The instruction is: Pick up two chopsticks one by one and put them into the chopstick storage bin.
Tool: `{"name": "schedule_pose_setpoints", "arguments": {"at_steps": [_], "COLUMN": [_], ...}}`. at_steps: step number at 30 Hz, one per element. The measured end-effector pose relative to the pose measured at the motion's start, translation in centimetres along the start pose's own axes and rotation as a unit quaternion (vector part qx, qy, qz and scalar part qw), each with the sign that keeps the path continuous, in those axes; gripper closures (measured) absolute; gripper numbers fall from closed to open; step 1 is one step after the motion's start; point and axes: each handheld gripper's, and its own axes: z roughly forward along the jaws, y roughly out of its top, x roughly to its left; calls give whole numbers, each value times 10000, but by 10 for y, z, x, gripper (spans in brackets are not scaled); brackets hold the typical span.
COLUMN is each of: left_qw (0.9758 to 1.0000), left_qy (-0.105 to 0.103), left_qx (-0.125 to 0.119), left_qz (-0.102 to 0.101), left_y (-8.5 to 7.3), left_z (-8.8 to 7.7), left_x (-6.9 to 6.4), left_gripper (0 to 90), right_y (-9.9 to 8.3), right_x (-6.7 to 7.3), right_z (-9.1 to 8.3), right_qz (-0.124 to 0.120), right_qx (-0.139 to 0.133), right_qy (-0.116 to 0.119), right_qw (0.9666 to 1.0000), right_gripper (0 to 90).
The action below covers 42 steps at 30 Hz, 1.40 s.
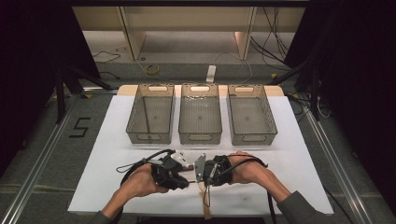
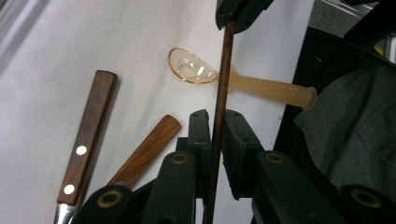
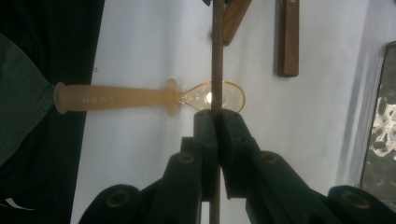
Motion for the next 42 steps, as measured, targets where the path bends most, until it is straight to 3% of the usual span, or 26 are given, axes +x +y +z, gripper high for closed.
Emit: {"name": "schedule_pose_setpoints", "arguments": {"at_steps": [3, 6, 9, 11, 13, 14, 16, 18, 19, 24, 25, 27, 29, 30, 34, 40, 42], "left_qw": [9998, 9998, 9999, 9998, 9994, 9991, 9981, 9974, 9967, 9935, 9928, 9911, 9884, 9871, 9832, 9734, 9698], "left_qy": [-184, -110, 12, 131, 235, 301, 429, 495, 562, 821, 842, 927, 1050, 1102, 1314, 1607, 1670], "left_qx": [-6, -14, -39, -115, -206, -231, -305, -323, -357, -489, -538, -642, -746, -785, -868, -1128, -1226], "left_qz": [91, 144, 111, -20, -169, -208, -331, -409, -456, -626, -659, -702, -810, -857, -926, -1184, -1289], "left_y": [-1, -1, -2, -4, -7, -8, -11, -12, -13, -14, -14, -15, -16, -16, -18, -19, -19], "left_z": [0, 0, -3, -5, -9, -10, -13, -16, -17, -25, -26, -30, -32, -34, -40, -53, -58], "left_x": [-2, -5, -3, 0, 6, 8, 12, 14, 14, 17, 18, 20, 23, 24, 28, 39, 46], "left_gripper": [842, 854, 857, 857, 858, 858, 858, 858, 858, 858, 858, 858, 858, 858, 858, 858, 858], "right_y": [-1, -3, -5, -8, -12, -16, -20, -22, -22, -28, -30, -34, -39, -42, -48, -54, -55], "right_x": [2, 3, 4, 2, -1, -4, -4, 1, 5, 20, 22, 25, 27, 28, 32, 39, 41], "right_z": [0, -2, -5, -11, -20, -24, -30, -33, -32, -28, -25, -22, -19, -18, -14, -7, -6], "right_qz": [-45, 10, 290, 654, 1251, 1411, 1915, 2258, 2337, 2844, 3012, 3179, 3377, 3441, 3581, 3712, 3724], "right_qx": [-5, -50, -236, -361, -587, -691, -956, -1098, -1152, -1325, -1457, -1565, -1734, -1764, -1688, -1649, -1631], "right_qy": [4, 34, -183, -306, -339, -390, -558, -882, -1009, -1115, -1229, -1290, -1364, -1370, -1353, -1335, -1322], "right_qw": [10000, 10000, 9991, 9967, 9898, 9868, 9752, 9639, 9602, 9429, 9343, 9262, 9150, 9120, 9083, 9040, 9040], "right_gripper": [852, 825, 634, 523, 460, 440, 404, 379, 357, 312, 302, 295, 294, 288, 255, 242, 237]}}
